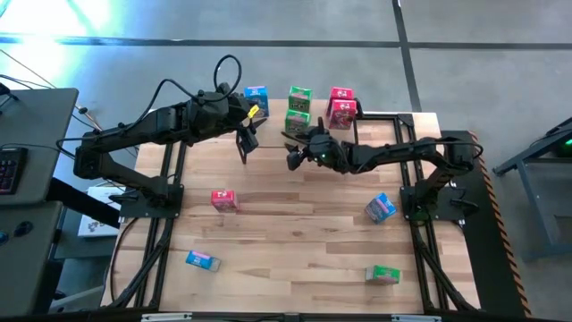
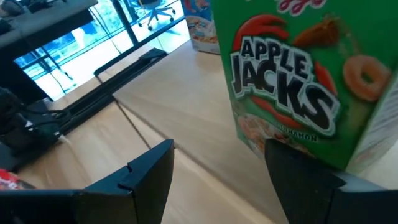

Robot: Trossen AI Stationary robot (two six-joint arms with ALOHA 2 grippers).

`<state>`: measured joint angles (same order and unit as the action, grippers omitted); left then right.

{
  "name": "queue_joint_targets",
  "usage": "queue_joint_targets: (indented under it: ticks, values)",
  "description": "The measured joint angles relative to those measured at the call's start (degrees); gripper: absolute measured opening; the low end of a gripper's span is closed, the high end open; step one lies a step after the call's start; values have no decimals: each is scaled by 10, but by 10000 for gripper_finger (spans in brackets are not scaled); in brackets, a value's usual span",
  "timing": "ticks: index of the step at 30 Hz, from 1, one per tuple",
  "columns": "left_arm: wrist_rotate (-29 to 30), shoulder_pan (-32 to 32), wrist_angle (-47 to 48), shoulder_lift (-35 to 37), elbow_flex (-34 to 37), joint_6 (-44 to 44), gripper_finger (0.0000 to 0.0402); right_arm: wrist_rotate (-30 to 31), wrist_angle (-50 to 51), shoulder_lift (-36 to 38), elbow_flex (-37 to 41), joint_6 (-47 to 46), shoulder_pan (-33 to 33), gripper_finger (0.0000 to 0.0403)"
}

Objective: Stack cereal on shelf
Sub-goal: Put the top green cereal box aligned with the other green cereal box on the shelf

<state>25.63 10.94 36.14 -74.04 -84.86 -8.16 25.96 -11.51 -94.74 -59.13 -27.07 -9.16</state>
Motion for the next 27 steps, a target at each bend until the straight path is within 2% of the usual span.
queue_joint_targets:
  ticks: [19,27]
  values:
    - [0,0,0,0,0,0,232,-12,0,0,0,8,-32,245]
    - [0,0,0,0,0,0,232,-21,-36,0,0,20,-40,245]
